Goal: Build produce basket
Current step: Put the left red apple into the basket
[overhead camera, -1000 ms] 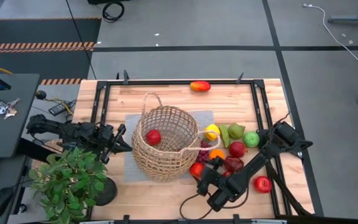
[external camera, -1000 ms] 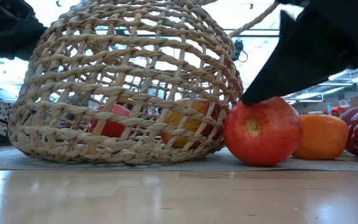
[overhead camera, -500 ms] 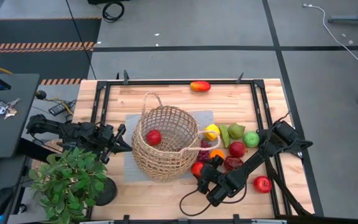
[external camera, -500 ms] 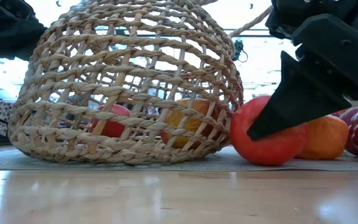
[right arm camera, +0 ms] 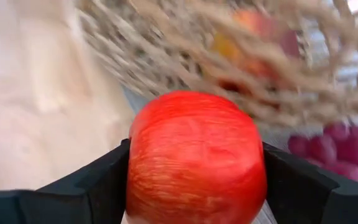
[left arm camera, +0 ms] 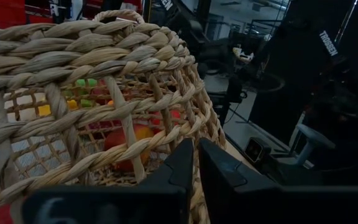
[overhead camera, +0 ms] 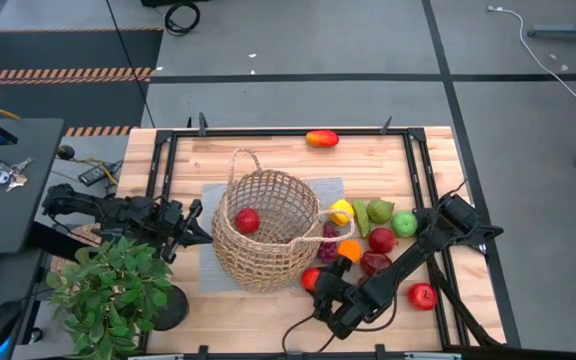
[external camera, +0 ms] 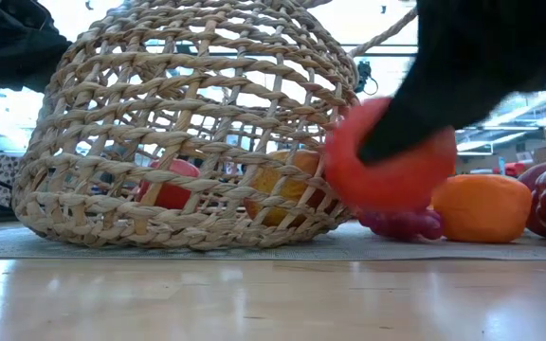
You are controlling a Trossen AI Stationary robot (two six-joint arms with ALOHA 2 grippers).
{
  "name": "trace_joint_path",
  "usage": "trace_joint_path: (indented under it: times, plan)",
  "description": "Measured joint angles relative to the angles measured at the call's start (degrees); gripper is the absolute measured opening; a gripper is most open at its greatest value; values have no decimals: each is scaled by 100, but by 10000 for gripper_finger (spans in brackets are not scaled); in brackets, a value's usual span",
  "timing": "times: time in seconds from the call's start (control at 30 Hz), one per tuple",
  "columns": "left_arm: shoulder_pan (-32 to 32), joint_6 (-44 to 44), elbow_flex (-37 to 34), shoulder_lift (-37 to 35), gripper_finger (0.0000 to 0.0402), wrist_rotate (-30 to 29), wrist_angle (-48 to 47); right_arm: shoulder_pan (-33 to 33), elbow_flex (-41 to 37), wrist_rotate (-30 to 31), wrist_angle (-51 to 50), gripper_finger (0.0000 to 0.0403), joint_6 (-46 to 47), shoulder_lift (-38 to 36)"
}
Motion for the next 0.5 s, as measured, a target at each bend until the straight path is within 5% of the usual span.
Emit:
trace_joint_path:
  times: [0.27, 0.5]
  plan:
    - [0, 0, 0, 0, 28, 0, 1, 130, 1229, -145, -437, 311, -900, 0]
    - [0, 6, 0, 0, 35, 0, 1, 326, 2302, 486, -433, 310, -2395, 0]
